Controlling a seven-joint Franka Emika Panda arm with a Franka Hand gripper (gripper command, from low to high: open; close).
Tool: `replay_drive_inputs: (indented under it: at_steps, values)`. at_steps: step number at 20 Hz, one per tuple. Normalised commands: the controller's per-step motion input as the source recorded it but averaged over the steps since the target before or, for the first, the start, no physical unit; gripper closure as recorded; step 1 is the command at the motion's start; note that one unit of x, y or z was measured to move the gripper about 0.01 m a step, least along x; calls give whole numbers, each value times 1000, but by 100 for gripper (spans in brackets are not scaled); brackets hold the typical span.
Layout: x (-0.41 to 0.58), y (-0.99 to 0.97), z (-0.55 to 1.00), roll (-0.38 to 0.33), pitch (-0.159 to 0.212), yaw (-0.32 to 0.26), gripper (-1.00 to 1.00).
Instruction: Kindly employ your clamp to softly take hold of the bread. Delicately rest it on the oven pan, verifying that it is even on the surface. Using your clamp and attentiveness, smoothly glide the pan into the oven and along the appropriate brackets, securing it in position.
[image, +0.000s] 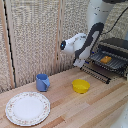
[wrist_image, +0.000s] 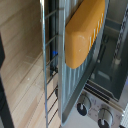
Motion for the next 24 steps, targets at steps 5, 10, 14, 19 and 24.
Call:
replay_drive_inputs:
  at_steps: [5,10,14,19,24]
  values:
    - [-78,-361,-88,0,20,30,-100]
    - [-67,-367,-11,13,12,38,-100]
    - [-52,-279,0,49,32,51,100]
    - [-29,-223,0,57,32,69,100]
    - [-5,-139,0,34,32,53,100]
